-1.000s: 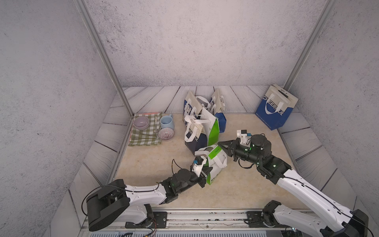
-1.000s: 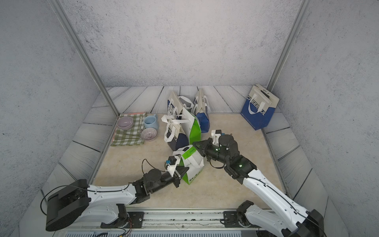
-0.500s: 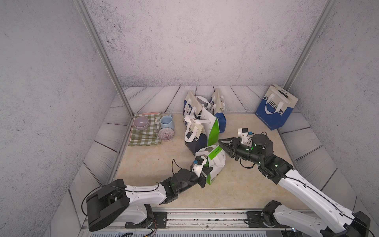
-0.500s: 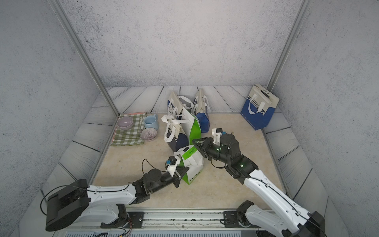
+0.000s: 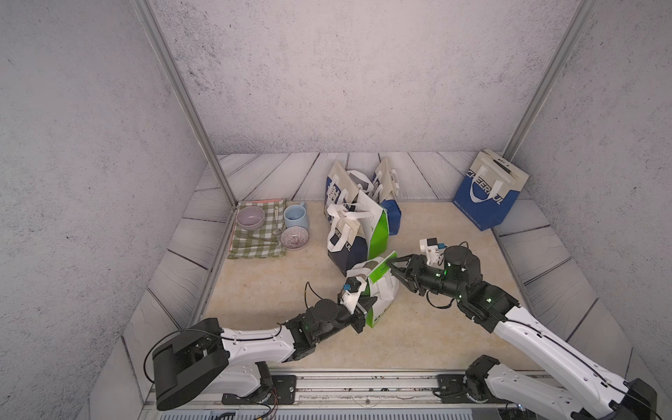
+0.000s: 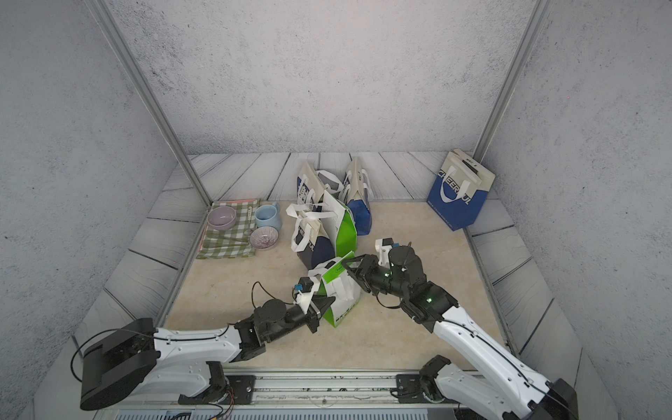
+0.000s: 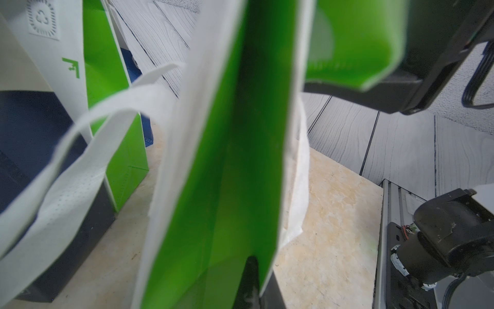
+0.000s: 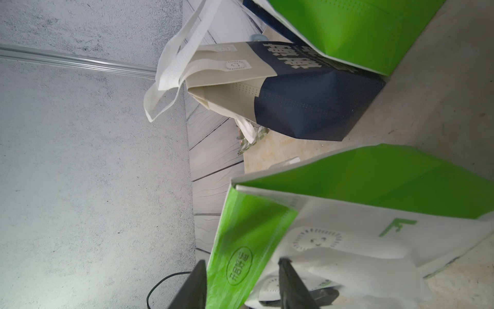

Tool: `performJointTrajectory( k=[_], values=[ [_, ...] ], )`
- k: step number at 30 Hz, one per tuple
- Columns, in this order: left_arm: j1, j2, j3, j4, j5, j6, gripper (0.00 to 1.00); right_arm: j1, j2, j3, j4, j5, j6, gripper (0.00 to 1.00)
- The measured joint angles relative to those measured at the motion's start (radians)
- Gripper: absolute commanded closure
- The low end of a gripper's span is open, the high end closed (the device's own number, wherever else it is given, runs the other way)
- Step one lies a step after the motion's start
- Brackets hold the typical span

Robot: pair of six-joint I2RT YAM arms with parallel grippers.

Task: Open the takeout bag
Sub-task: Open the takeout bag at the center of the board.

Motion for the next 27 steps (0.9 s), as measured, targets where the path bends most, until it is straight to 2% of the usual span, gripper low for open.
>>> performJointTrajectory(
  k=[17,21,27],
  values=[
    [0.000,0.001,0.000,0.001,-0.001,0.000,1.00,0.001,0.074,0.000,0.098,-0.040,0.063,0.56],
    [0.000,0.001,0.000,0.003,-0.001,0.000,1.00,0.001,0.086,0.000,0.124,-0.048,0.086,0.59],
    [0.000,0.001,0.000,0.003,-0.003,0.000,1.00,0.001,0.106,0.000,0.169,-0.068,0.131,0.67]
  ],
)
